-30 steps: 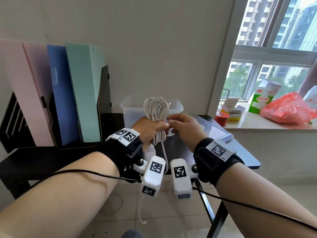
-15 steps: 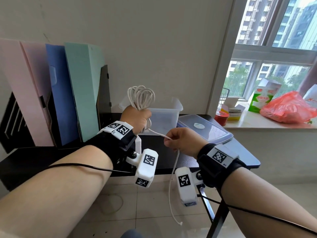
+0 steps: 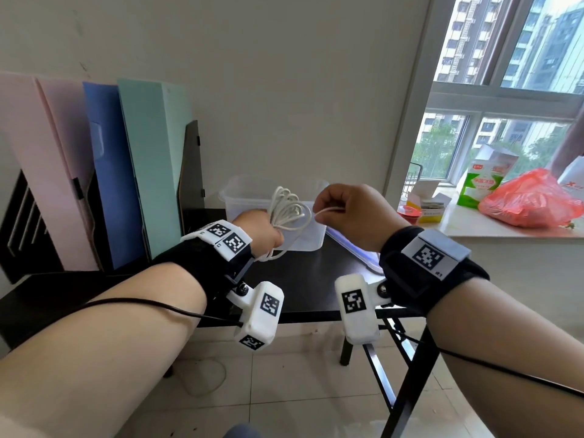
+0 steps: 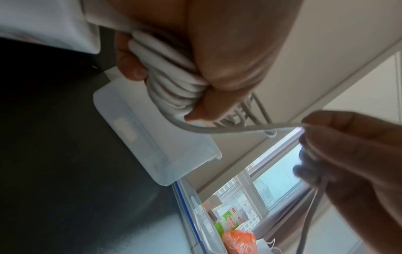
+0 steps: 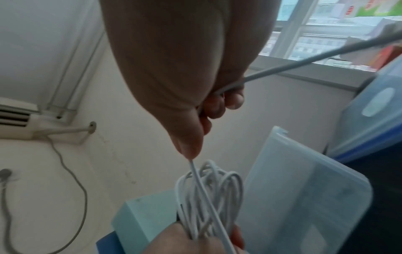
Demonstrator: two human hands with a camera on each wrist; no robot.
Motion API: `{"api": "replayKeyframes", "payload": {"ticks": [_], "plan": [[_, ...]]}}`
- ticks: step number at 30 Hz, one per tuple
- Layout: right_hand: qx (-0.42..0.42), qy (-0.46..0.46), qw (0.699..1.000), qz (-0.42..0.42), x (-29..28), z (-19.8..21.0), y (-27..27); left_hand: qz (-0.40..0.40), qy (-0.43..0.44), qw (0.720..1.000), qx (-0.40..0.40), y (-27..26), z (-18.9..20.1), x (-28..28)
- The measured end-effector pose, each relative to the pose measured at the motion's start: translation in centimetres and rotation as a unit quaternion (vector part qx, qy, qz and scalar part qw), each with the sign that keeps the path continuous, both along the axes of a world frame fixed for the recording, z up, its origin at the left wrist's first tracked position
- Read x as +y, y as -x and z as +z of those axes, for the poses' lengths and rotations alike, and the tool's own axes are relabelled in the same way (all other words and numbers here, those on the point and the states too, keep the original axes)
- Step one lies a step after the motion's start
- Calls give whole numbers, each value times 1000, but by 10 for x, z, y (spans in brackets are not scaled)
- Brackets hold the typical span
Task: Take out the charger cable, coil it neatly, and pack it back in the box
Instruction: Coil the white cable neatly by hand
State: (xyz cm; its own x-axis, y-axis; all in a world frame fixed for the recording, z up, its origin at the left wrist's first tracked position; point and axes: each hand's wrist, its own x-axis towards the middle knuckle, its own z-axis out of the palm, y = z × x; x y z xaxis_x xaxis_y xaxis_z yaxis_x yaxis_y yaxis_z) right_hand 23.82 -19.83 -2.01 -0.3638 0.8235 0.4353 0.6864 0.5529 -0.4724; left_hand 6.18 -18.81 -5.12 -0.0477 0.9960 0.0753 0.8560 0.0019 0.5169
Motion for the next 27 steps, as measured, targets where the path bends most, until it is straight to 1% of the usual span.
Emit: {"api": "replayKeyframes", "payload": {"ticks": [2,4,6,8,11,14,16,18,21,23,24,25,27], "plan": [[-31,-29,999,-3,-2,9,4,-36,10,998,57,-5,3,-4],[-40,-46,998,0,-3,18,8,-63,39,992,101,-10,4,-8],[-42,-59,997,5,-3,25,11,-107,71,980,151,-14,5,-12],[-51,-56,997,10,-2,28,14,-156,76,965,195,-17,5,-17],[-47,-25,999,-5,8,23,11,-204,54,953,216,-20,6,-22],[-32,28,999,-34,18,1,1,-221,21,949,224,-19,8,-23],[-36,56,997,-42,23,-19,-3,-215,-26,953,210,-16,9,-20],[-26,66,996,-48,27,-36,-4,-193,-68,963,177,-13,11,-18],[-3,95,995,-31,25,-50,1,-150,-83,980,97,-13,8,-16],[2,111,994,-21,19,-52,5,-124,-82,988,28,-13,3,-14],[1,121,992,-22,16,-51,6,-114,-81,990,6,-13,1,-12],[-11,127,992,-19,14,-51,7,-101,-80,992,-4,-12,-1,-10],[-77,123,989,-4,10,-48,11,-69,-79,995,-3,-10,-2,-5]]}}
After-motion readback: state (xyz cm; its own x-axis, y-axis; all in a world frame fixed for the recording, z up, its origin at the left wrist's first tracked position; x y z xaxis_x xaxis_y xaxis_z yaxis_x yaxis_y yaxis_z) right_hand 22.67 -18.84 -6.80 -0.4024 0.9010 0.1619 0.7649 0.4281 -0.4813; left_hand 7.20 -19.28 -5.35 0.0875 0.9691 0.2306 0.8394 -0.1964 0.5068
